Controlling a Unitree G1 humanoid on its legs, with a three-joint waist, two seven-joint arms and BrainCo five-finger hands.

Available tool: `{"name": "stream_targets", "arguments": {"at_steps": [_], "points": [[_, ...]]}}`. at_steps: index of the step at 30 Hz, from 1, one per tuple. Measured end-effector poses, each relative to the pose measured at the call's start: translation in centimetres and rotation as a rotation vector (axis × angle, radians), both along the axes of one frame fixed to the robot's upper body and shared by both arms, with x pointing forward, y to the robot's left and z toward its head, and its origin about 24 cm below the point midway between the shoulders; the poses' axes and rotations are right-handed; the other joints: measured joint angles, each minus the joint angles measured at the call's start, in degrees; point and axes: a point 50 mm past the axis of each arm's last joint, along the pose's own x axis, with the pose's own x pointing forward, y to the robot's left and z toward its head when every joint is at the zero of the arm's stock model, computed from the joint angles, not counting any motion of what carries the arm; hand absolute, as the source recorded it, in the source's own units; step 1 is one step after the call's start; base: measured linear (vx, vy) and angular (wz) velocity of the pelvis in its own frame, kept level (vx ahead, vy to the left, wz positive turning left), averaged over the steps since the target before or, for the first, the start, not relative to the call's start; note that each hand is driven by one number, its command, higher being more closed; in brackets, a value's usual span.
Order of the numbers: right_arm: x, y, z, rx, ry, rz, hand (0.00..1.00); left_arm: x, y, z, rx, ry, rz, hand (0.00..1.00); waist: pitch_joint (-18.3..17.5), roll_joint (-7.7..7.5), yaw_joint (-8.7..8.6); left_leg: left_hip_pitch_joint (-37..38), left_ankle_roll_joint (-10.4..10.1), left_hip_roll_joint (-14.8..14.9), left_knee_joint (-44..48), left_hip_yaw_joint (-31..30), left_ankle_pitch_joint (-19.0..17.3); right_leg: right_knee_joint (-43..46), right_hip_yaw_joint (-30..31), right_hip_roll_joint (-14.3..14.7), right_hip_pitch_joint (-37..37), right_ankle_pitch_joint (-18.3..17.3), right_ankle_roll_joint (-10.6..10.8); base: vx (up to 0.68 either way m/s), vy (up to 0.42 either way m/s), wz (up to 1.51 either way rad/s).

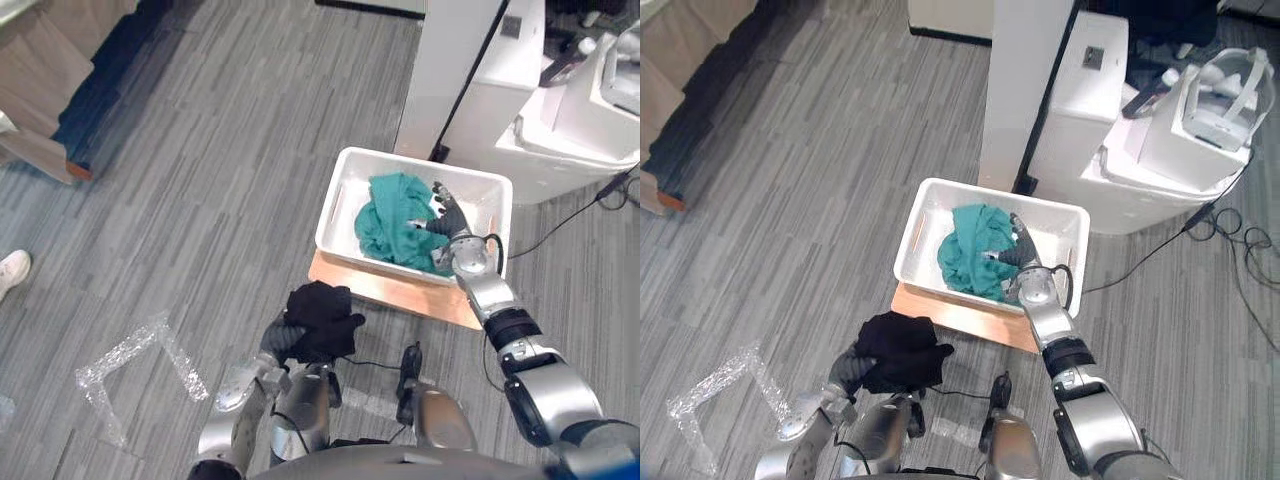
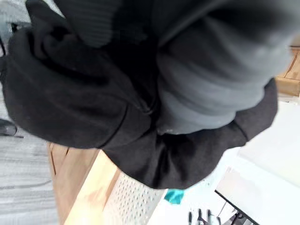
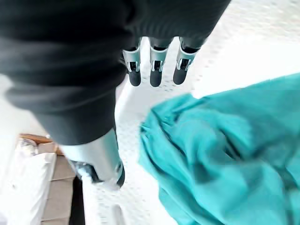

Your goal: Tidy the bed and pick cloth on bed and put in laundry

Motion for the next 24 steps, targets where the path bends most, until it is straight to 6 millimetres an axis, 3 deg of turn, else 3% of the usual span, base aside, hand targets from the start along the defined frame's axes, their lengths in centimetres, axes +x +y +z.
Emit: {"name": "stream_targets", "arguments": {"at_steps": [4,10,13,16,18,19,20,22,24], "points": [[-1.3,1.0,-1.9,0.003,0.087,0.039,0.00,-1.5,-0.1,-0.9,0.016,0.061,-0.018,1.00,-4.4,-1.93,0.13,2.5,-0.4,-0.5,0.0,0.1,-1.2,-1.9,-0.1,-0.2,3.2,-0.3,0.2,0.16,-0.008,0.00],[-1.6,0.8,-2.4,-0.025,0.127,0.022,0.00,-2.2,0.1,-1.5,0.023,0.100,0.010,1.00,-6.7,-1.47,-0.08,5.0,-0.8,-0.6,0.0,0.8,-2.1,-3.1,0.0,-0.3,5.8,-0.4,0.3,0.07,-0.012,-0.06],[-3.2,-1.2,-4.2,0.001,0.184,-0.064,0.00,-2.4,1.0,-1.5,0.037,0.105,0.088,1.00,-9.0,-1.45,-0.24,5.2,-1.0,-0.5,0.0,1.0,-2.3,-3.5,0.0,-0.1,6.1,-0.5,0.2,0.01,-0.006,-0.01],[-6.4,-4.1,-7.3,0.017,0.286,-0.211,0.00,-1.5,4.3,-0.2,0.057,0.042,0.273,1.00,-9.9,-1.50,-0.82,5.8,-1.0,-0.5,-0.1,1.1,-2.6,-4.2,0.0,0.1,6.7,-0.6,0.2,0.00,-0.004,-0.01],[-10.4,-6.6,-10.2,0.011,0.397,-0.328,0.00,-0.3,6.8,3.6,0.107,-0.129,0.385,1.00,-10.9,-1.58,-1.47,5.7,-1.1,-0.4,-0.1,1.4,-2.7,-4.3,0.5,0.2,6.6,-0.5,0.2,0.03,-0.010,-0.05],[-10.7,-6.7,-10.4,0.012,0.405,-0.336,0.00,-0.2,6.9,3.9,0.110,-0.143,0.389,1.00,-10.9,-1.57,-1.55,5.7,-1.1,-0.4,-0.1,1.4,-2.7,-4.3,0.5,0.2,6.6,-0.5,0.1,0.04,-0.002,-0.07],[-13.5,-8.2,-12.0,0.016,0.477,-0.413,0.00,0.6,7.7,7.3,0.141,-0.308,0.416,1.00,-11.8,-1.26,-2.08,5.5,-1.1,-0.5,-0.1,1.5,-2.7,-4.2,0.5,0.2,6.5,-0.4,0.1,0.04,0.001,-0.06],[-17.0,-9.9,-13.7,0.019,0.574,-0.512,0.00,1.3,7.7,11.5,0.169,-0.522,0.413,1.00,-13.2,-0.73,-3.76,5.5,-1.1,-0.7,0.0,1.5,-2.6,-4.2,0.5,0.2,6.6,-0.2,0.1,0.04,-0.001,-0.02],[-19.9,-10.9,-15.2,0.025,0.659,-0.583,0.00,1.9,7.2,14.5,0.176,-0.677,0.390,1.00,-14.2,-0.41,-4.48,5.9,-1.1,-0.7,-0.1,1.7,-2.6,-4.1,0.7,0.2,6.9,-0.1,0.1,0.00,-0.001,-0.02]]}}
